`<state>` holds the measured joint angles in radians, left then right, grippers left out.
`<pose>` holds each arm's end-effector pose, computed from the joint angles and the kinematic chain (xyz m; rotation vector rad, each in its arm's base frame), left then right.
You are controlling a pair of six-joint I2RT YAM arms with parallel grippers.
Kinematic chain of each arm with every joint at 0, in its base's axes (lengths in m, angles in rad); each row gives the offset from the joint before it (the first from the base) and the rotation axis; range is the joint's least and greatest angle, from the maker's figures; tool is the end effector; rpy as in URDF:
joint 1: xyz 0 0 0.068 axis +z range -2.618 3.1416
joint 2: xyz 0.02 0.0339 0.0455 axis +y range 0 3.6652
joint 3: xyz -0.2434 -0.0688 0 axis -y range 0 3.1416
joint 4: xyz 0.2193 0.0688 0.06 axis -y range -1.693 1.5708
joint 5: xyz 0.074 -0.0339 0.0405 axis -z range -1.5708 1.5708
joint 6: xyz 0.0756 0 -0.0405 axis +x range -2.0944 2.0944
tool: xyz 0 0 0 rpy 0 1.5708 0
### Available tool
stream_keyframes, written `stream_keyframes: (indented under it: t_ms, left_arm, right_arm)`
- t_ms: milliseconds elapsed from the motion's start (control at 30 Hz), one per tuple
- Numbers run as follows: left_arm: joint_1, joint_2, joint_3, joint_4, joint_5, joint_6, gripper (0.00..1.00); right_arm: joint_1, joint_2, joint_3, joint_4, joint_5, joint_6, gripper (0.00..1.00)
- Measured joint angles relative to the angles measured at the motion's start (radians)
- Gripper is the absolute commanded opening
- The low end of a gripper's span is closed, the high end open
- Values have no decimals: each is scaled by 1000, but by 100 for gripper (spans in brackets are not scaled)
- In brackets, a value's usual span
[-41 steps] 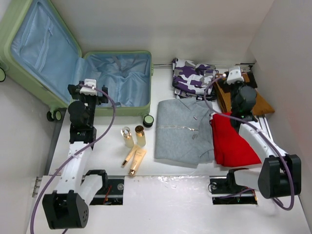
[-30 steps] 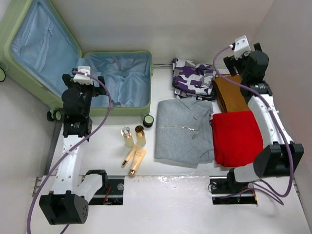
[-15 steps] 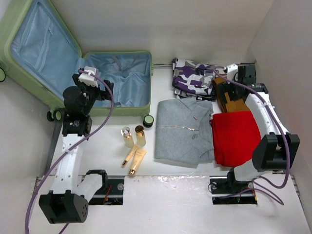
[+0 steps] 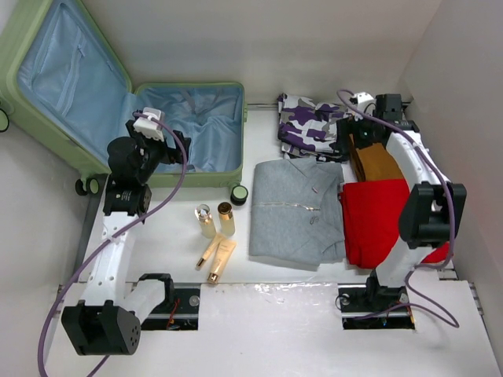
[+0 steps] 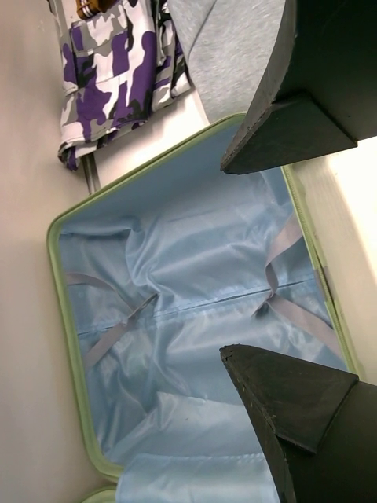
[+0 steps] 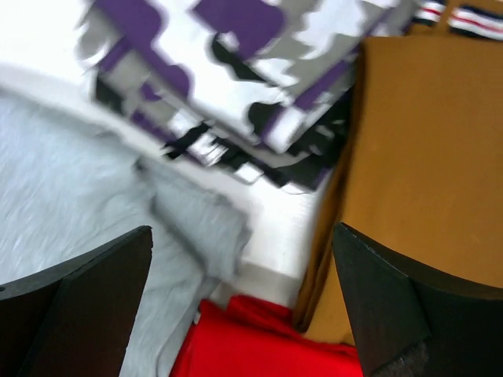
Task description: Pack the luggage
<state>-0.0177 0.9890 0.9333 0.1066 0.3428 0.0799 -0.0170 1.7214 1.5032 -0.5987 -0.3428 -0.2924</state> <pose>0.2531 -0.0299 0.3719 0.3465 1.4867 -0.2107 0.3834 0.0189 0.2594 -0.4793 2.2923 0.2571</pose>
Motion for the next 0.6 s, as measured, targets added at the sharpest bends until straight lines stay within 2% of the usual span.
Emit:
stream_keyframes:
  t_ms: [133,267,400,600]
  left_arm:
    - [-10,-9,0,-28,-14,0,86]
    - [-14,-22,0,-39,-26,0,86]
    - [-14,-22,0,-38,-34,0,86]
    - [-14,-20,0,-37,-40,1,86]
  right_arm:
    - [-36,66,40,10,67,71,100]
    - [-58,114,130,-63,243,32,100]
    - [-5,205,237,-103,403,-48,100]
    - [55,359,223,-175,521,-100,100]
